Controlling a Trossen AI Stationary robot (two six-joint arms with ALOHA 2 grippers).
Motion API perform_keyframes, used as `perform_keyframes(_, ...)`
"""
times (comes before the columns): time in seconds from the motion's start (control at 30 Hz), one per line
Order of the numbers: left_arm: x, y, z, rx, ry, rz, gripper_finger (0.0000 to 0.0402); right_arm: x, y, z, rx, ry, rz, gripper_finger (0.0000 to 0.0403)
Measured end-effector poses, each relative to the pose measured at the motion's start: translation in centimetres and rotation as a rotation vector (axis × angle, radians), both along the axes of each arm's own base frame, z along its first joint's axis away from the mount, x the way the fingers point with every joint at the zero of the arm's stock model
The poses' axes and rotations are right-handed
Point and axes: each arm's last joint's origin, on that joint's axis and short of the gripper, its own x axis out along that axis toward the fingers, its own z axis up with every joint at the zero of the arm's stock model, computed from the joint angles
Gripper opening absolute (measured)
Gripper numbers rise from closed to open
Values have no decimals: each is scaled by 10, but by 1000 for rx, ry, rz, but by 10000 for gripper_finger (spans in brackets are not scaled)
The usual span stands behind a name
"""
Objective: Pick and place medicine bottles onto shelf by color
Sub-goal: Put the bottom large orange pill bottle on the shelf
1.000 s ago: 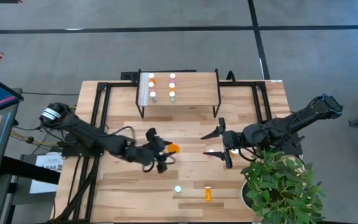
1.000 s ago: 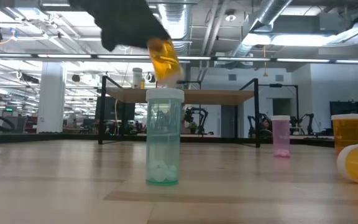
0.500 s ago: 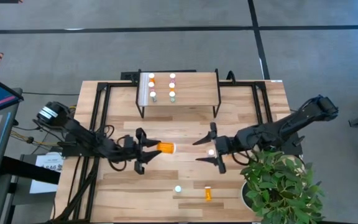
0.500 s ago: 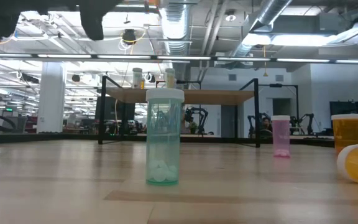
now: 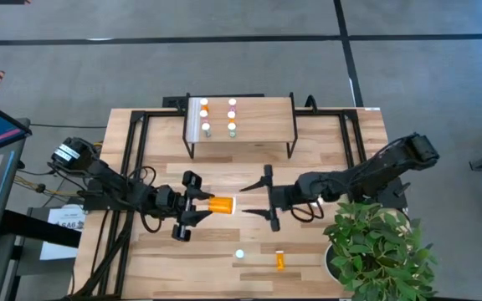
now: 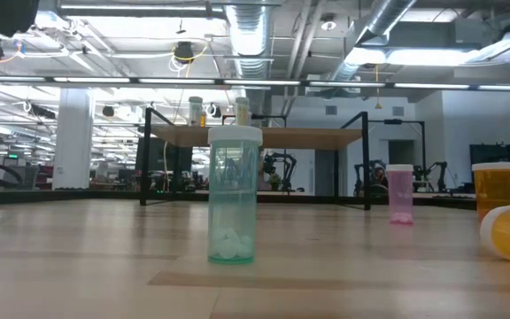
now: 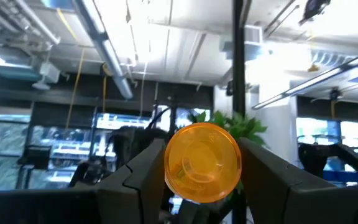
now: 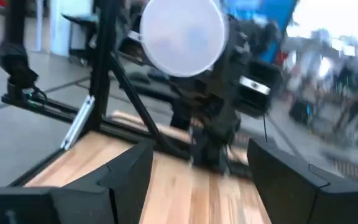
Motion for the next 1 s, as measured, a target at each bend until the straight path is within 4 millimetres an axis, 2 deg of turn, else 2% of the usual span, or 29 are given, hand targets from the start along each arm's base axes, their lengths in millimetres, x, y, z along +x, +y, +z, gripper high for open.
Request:
perform_keyframes(0.27, 7, -2, 4, 25, 29, 2, 158, 6, 2, 2, 8, -140, 2, 281)
perform_keyframes(1.0, 18, 11, -3, -2, 109, 4, 158, 5, 5, 6, -12, -172, 32, 281)
